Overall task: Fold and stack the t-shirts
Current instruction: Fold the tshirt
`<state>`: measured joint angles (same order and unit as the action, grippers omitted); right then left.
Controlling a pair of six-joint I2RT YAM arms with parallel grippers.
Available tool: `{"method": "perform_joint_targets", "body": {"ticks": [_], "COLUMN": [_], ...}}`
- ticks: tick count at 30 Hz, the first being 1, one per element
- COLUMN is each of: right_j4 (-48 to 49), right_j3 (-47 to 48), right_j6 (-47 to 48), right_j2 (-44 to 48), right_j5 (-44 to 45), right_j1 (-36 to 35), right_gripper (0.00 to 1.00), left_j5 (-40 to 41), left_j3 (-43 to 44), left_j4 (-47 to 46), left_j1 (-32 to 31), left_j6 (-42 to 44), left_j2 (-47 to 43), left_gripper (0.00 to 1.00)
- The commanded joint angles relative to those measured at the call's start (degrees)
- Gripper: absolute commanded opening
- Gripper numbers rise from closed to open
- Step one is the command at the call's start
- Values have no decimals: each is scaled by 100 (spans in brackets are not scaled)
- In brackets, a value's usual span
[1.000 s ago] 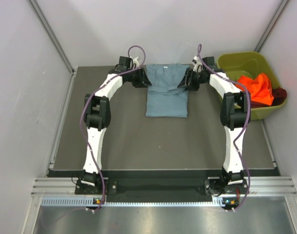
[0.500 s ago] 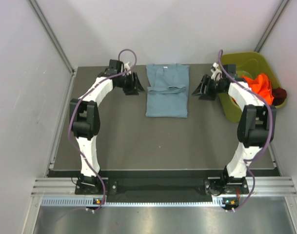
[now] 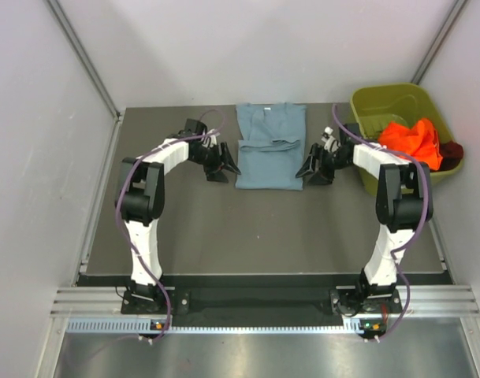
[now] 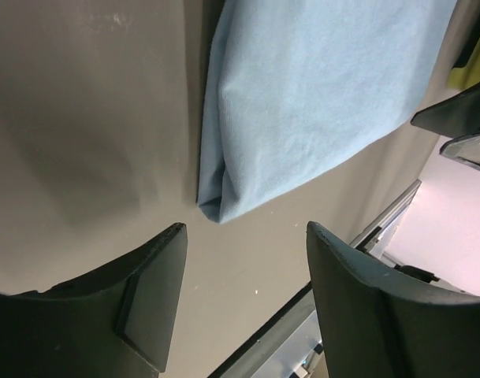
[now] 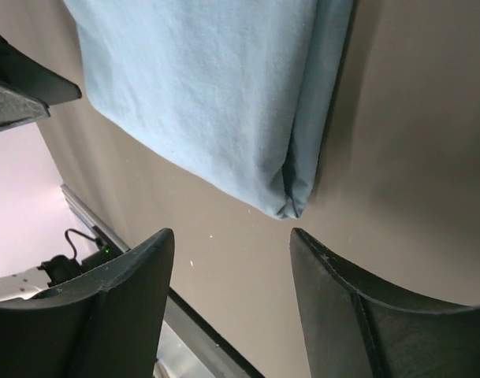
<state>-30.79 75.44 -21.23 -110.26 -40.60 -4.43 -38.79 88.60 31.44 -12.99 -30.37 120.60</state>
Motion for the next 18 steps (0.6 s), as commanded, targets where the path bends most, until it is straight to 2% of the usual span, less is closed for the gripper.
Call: {"method": "perform_joint_targets", "body": {"ticks": [1, 7, 14, 18], "right_j4": [222, 55, 327, 257], "right_j3": [191, 182, 59, 173], "right_j6": [-39, 67, -127, -109], "right_j2": [-154, -356, -593, -795], "right_j5": [-45, 113, 140, 140], "right_j1": [-67, -102, -120, -181], "right_gripper": [61, 61, 61, 56], "left_j5": [-120, -24, 73, 117], "left_j3": [289, 369, 360, 395], "left_j4": [-156, -86, -191, -217], "left_j1": [-54, -256, -379, -432], "left_j6": [-39, 5, -30, -13], "left_j2": [201, 482, 632, 720], "left_gripper": [66, 64, 61, 55]}}
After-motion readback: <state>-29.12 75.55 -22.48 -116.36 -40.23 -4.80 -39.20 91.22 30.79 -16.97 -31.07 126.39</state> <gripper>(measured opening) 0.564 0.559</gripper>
